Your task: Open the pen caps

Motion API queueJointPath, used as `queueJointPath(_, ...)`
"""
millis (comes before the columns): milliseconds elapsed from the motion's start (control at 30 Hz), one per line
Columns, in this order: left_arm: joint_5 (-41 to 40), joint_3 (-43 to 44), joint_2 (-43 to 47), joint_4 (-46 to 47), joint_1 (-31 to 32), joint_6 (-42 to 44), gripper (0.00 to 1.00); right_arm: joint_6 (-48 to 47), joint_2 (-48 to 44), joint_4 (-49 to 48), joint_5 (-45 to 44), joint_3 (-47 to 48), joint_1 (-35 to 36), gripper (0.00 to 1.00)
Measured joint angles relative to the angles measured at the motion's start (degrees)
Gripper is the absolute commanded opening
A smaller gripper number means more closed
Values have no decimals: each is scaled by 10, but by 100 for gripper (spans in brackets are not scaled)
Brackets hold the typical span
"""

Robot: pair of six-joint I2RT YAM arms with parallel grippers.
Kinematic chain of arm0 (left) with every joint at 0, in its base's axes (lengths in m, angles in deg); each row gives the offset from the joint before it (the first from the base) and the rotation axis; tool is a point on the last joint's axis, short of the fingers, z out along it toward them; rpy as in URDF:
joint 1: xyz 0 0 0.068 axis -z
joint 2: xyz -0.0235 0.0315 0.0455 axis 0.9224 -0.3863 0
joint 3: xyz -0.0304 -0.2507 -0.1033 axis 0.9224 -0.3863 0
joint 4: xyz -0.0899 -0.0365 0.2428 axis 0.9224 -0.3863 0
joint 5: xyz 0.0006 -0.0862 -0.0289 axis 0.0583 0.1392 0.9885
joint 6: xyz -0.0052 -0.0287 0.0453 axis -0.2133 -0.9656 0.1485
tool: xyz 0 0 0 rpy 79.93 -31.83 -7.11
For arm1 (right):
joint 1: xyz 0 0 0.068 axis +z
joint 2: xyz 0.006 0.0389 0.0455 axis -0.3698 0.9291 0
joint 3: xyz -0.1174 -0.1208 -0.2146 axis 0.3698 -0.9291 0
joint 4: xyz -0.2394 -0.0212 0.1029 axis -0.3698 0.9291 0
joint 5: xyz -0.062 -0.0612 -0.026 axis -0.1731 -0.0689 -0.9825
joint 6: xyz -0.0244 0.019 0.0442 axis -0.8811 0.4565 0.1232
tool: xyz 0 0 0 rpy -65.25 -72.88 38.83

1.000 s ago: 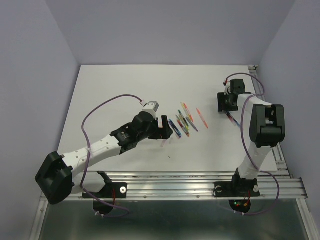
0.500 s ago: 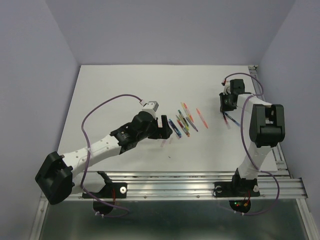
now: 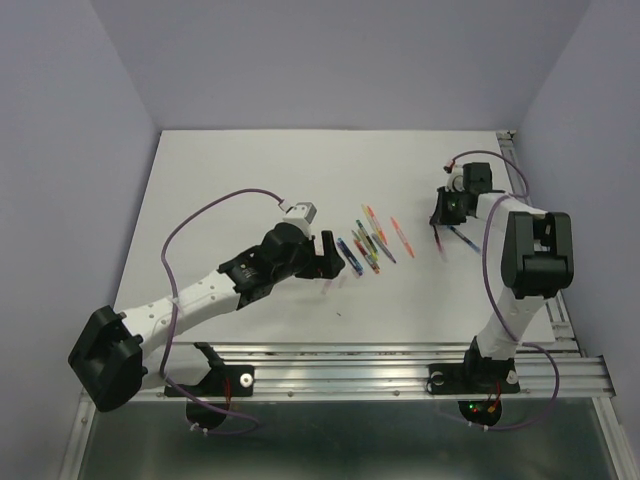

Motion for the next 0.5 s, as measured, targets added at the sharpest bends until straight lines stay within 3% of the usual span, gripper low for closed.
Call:
queueJointPath(100, 21, -1, 1, 5, 0, 3, 99, 54, -44, -15, 22, -34, 3, 1)
queueJointPath(300, 60, -3, -1, 42, 8, 3, 99, 199, -233, -109, -10, -157, 54, 1)
queueJointPath(500, 86, 0, -40, 86, 38, 8, 99, 420, -470, -193, -149, -320, 227, 1)
